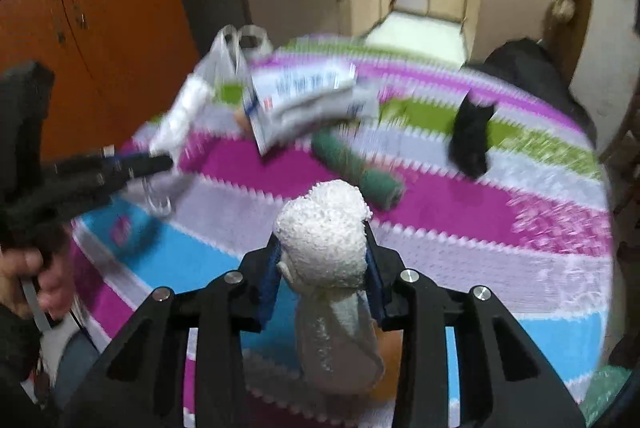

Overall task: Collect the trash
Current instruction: 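Carry the rolled bag and towel bundle with both tools over the green bin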

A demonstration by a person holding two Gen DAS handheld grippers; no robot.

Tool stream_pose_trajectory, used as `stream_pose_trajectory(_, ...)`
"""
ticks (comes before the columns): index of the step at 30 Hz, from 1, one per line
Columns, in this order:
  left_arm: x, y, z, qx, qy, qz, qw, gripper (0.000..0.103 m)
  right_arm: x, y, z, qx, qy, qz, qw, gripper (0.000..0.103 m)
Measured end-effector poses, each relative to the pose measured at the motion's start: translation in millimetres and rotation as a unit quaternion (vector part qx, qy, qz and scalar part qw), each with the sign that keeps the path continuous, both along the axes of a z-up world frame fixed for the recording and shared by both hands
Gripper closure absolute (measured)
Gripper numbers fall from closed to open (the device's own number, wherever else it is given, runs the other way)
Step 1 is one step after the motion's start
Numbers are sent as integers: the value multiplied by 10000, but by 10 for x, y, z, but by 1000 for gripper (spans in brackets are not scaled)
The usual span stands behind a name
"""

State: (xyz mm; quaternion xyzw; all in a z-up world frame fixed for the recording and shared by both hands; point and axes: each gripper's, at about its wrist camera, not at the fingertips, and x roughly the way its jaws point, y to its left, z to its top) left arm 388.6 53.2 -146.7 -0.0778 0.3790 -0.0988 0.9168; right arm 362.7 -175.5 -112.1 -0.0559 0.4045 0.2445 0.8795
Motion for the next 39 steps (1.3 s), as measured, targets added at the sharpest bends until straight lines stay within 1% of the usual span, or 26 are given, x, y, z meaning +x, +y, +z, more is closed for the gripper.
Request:
stream_pose_trajectory(3, -213, -167, 222, 47, -294, -163, 9994, 87, -204, -110, 303, 77, -483, -307, 9983, 68)
stream_pose_trajectory(5, -329, -305, 362, 5, -442, -301, 9986, 87, -356, -210, 478, 61, -774, -525, 9956, 68)
stream_pose_trajectory(9, -562, -672, 655, -82, -741, -745, 9944, 87, -675, -520, 781, 21, -1159, -933, 9889, 68)
stream_pose_trajectory(14, -743, -1198, 933, -204, -948, -1256, 9873, 87, -948, -1005, 1052, -20, -1381, -1511, 9788, 68)
stream_pose_trajectory(19, -926, -1848, 1170, -281, -1071, -1855, 9764, 87, -1214, -1503, 1219, -120, -1514, -2057, 9668, 68)
stream_pose_trajectory(25, -1127, -2757, 1321, -333, -1029, -2582, 9600, 87, -1556, -2220, 1327, -197, -1544, -2734, 9492, 68)
stream_pose_trajectory(28, -1240, -3176, 1351, -352, -983, -2889, 9516, 87, -1661, -2502, 1309, -225, -1482, -2991, 9424, 68)
stream_pose_trajectory(29, -1274, -3355, 1359, -373, -938, -3031, 9476, 87, -1712, -2632, 1299, -213, -1438, -3095, 9397, 68)
stream_pose_trajectory(30, -1282, -3446, 1358, -395, -903, -3115, 9451, 87, -1760, -2765, 1284, -214, -1389, -3202, 9369, 68)
stream_pose_trajectory(33, -1331, -3872, 1346, -358, -785, -3398, 9365, 87, -1839, -3053, 1237, -214, -1254, -3448, 9300, 68)
stream_pose_trajectory(35, -1368, -4180, 1319, -325, -677, -3585, 9305, 87, -1895, -3265, 1168, -178, -1087, -3615, 9259, 68)
stream_pose_trajectory(39, -1341, -4628, 1191, -273, -416, -3812, 9232, 87, -1923, -3644, 999, -146, -731, -3885, 9184, 68)
